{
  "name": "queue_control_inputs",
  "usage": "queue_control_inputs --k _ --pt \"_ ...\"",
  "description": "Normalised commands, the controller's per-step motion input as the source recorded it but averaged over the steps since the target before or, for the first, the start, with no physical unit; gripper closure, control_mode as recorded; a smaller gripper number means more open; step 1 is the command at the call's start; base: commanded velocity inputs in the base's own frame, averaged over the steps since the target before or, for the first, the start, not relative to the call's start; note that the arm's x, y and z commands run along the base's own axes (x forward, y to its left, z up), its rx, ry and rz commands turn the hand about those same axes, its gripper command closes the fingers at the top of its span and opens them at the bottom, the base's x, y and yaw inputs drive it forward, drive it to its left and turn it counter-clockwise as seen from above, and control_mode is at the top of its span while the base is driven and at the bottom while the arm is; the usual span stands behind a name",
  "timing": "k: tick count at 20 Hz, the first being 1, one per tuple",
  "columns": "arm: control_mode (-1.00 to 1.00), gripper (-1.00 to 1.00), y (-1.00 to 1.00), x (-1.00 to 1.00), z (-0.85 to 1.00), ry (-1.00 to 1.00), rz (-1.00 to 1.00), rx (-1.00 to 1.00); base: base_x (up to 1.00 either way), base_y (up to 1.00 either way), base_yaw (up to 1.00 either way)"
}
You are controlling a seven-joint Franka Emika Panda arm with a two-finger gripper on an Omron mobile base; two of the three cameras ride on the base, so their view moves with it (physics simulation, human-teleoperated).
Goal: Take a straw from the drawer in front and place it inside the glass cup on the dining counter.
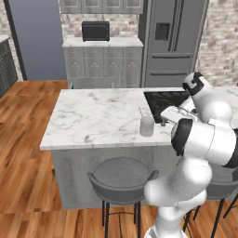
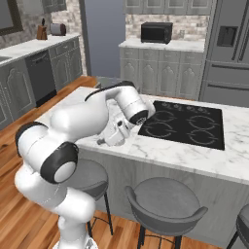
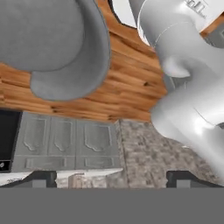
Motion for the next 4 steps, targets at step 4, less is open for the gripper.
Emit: queue_control_inputs --k 4 --pt "-1.00 -1.00 -0.42 -0.48 -0.28 -0.02 0.00 0.00 0.00 0.00 0.00"
